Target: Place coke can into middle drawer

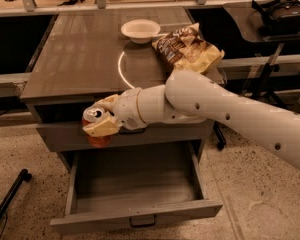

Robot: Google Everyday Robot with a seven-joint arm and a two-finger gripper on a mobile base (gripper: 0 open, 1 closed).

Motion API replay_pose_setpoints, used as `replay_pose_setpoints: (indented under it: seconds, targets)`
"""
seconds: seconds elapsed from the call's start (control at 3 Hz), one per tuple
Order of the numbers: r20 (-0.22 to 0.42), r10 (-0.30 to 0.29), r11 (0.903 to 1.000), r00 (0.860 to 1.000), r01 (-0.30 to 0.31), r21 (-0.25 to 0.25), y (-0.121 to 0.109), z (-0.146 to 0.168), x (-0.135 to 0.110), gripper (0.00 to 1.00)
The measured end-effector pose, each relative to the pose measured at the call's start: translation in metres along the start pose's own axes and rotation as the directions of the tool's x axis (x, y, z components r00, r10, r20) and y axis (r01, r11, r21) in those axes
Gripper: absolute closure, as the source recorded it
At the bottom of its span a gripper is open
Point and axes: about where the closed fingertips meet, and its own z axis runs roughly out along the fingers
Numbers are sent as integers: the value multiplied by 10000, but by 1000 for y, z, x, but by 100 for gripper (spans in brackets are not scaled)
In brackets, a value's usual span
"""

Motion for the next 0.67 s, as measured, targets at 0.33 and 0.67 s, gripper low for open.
replay_pose_setpoints:
  seconds: [0.33,0.67]
  targets:
    - [-95,129,9999,9999,-130,-114,5,11,29,100]
    - [-81,210,9997,9997,-211,-141,11,21,64,100]
